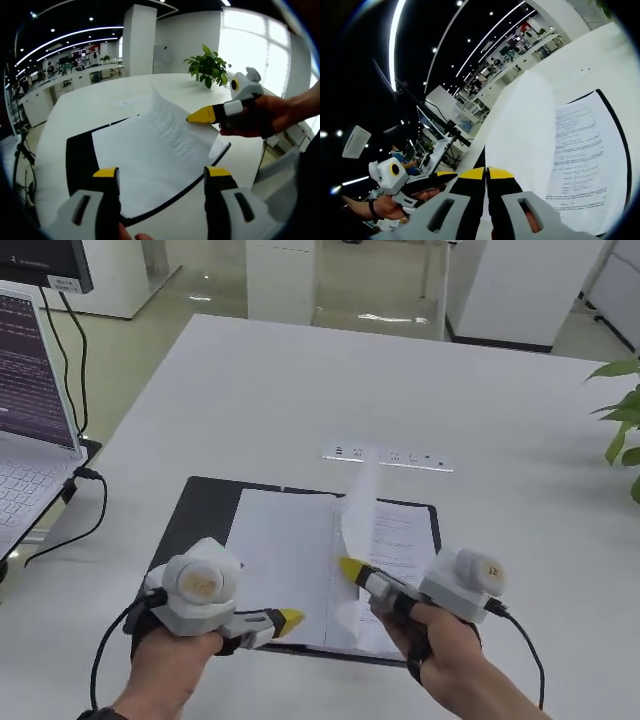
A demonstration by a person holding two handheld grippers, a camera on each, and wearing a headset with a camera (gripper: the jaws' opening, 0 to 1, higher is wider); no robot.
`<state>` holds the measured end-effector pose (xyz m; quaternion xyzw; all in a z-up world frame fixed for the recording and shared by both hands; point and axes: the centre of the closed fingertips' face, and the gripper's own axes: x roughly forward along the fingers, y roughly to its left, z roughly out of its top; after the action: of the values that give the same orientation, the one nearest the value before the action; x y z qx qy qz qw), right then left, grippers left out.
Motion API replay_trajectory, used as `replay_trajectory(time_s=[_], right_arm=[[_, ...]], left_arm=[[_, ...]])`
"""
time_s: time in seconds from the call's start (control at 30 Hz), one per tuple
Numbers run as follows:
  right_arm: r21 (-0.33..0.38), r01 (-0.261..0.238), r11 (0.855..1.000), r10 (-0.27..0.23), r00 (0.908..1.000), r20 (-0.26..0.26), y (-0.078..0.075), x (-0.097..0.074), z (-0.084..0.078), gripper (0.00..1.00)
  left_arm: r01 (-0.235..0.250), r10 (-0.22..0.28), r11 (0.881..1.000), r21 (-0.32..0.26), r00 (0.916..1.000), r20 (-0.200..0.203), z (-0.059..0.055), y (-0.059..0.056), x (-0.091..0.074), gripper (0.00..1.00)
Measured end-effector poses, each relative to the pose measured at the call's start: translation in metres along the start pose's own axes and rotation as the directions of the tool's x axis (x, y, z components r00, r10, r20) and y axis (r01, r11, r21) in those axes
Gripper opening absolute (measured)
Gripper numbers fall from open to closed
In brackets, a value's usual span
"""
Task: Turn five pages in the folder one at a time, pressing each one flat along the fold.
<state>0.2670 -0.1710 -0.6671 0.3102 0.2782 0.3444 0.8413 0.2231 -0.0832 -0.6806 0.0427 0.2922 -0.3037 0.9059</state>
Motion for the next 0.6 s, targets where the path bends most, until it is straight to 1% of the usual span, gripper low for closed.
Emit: replay_trajectory(time_s=[0.07, 0.1, 0.2, 0.43, 0.6], right_arm=[[-0.001, -0.014, 1.0, 0.014, 0.9998, -0.012, 0.005, 0.007, -0.003, 0.0], [-0.002, -0.016, 1.0, 0.016, 0.9998, -0.015, 0.006, 0.008, -0.004, 0.0], [-0.004, -0.029, 1.0, 0.029, 0.9992, -0.029, 0.013, 0.018, -0.009, 0.0], [0.007, -0.049, 0.999, 0.049, 0.9968, -0.063, 0.022, 0.039, -0.024, 0.0], [0.015, -0.06, 0.998, 0.061, 0.9943, -0.087, 0.029, 0.054, -0.035, 0.0]], left_arm=[[-0.008, 0.008, 1.0, 0.0, 1.0, 0.001, -0.002, 0.007, -0.005, 0.68], [-0.009, 0.009, 1.0, 0.0, 1.0, 0.002, -0.002, 0.008, -0.006, 0.68], [-0.024, 0.024, 1.0, -0.005, 0.9997, 0.004, -0.005, 0.02, -0.016, 0.69], [-0.053, 0.053, 0.999, -0.012, 0.9986, 0.006, -0.014, 0.041, -0.034, 0.69], [-0.069, 0.069, 0.997, -0.02, 0.9976, 0.006, -0.02, 0.051, -0.046, 0.69]])
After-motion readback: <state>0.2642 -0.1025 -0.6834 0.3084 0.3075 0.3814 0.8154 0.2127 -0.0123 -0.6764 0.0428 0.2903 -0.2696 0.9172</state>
